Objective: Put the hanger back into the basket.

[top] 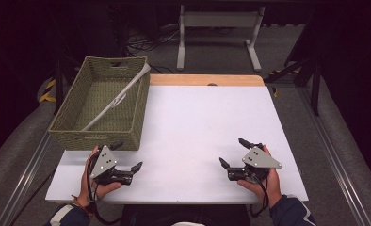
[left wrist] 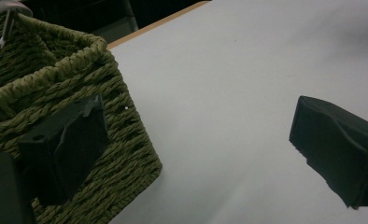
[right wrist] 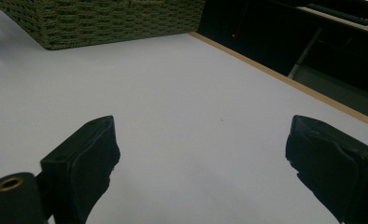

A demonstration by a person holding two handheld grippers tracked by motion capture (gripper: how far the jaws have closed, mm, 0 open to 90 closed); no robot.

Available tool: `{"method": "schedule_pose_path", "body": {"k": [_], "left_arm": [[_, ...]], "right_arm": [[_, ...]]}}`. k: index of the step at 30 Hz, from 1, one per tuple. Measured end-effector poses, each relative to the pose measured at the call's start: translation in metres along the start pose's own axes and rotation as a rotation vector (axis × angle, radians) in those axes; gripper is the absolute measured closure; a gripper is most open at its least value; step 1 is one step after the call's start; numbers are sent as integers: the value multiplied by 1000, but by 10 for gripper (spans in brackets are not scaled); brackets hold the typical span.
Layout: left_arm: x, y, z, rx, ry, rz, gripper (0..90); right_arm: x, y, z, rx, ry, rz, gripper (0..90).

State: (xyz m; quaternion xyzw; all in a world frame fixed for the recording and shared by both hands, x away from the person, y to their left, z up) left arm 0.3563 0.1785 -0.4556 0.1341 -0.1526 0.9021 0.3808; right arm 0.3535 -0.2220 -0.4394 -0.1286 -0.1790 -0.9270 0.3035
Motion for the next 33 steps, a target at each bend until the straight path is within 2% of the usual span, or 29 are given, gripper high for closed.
{"method": "schedule_pose_path", "body": {"k": [27,30,33], "left_arm": [[-6,2,-2,2,-29,-21,52],[-7,3,-2,-5,-34,-22,53],[-6,3,-1,6,-29,-22,55]], "right_arm": [[0,2,-2,11,-7,-3,96],[0,3,-2,2,-7,-4,95],[-1,4,-3,-19,-7,2,96]]}}
Point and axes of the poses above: each handheld gripper's, and its own axes: x roughly backward along the jaws, z roughly out of its top, y roughly to its right, the point moved 4 cm from there along -x, roughly forward along the jaws, and after that the axes turned 1 degree about -y, right-handed, at the moved point
